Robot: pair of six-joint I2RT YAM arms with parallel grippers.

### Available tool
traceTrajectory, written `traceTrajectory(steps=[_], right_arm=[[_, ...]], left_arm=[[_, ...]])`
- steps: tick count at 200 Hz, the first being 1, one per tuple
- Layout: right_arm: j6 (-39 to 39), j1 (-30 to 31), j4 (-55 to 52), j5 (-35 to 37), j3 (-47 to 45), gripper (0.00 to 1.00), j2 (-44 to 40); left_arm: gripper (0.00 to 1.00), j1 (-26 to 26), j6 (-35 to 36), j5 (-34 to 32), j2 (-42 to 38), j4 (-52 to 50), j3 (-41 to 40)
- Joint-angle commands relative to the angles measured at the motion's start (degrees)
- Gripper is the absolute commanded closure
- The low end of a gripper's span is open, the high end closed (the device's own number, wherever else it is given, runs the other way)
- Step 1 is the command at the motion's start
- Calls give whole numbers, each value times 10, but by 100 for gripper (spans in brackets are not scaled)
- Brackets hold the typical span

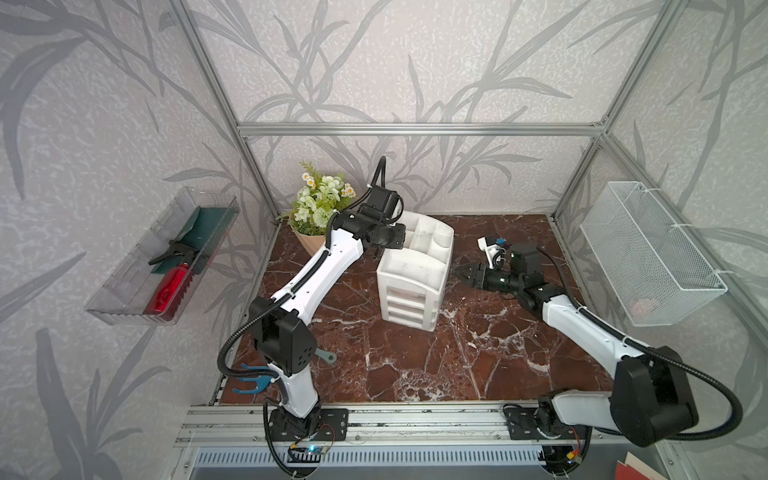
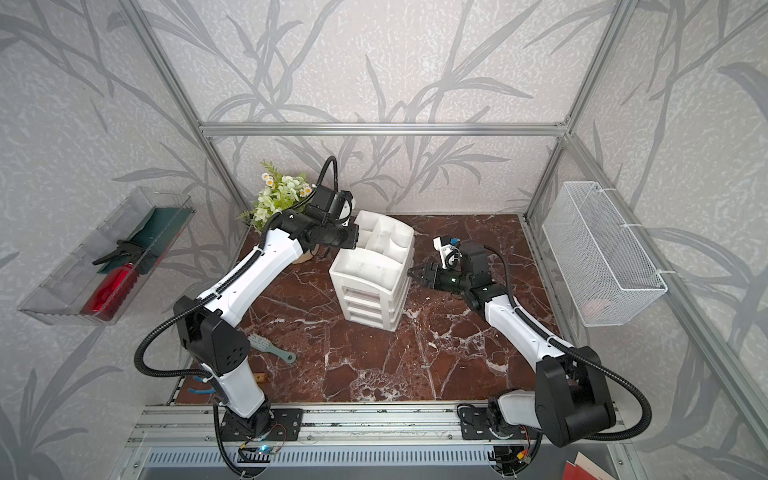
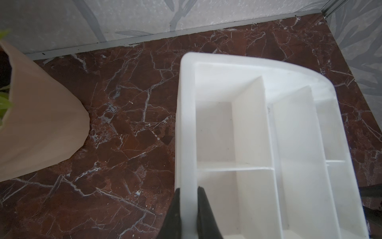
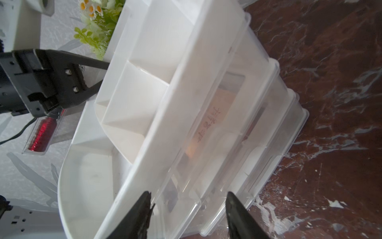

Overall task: Take the postcards out of the drawer
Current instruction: Adjust the storage box at the center of the board.

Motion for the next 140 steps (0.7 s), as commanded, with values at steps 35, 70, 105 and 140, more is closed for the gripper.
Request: traceTrajectory(steps=[35,70,105,140], right_arm=[[163,7,285,-30,-28,29,75],[233,23,416,-39,-27,25,137],[306,35,557,-46,-27,21,216],[355,47,646,-53,-17,19,274]], left_arm=[[100,39,35,-58,-26,-4,-38],[100,41,32,-66,-35,-5,-51],[100,41,25,-66,-43,-1,-66],[100,41,19,-59,-43,4,-74]])
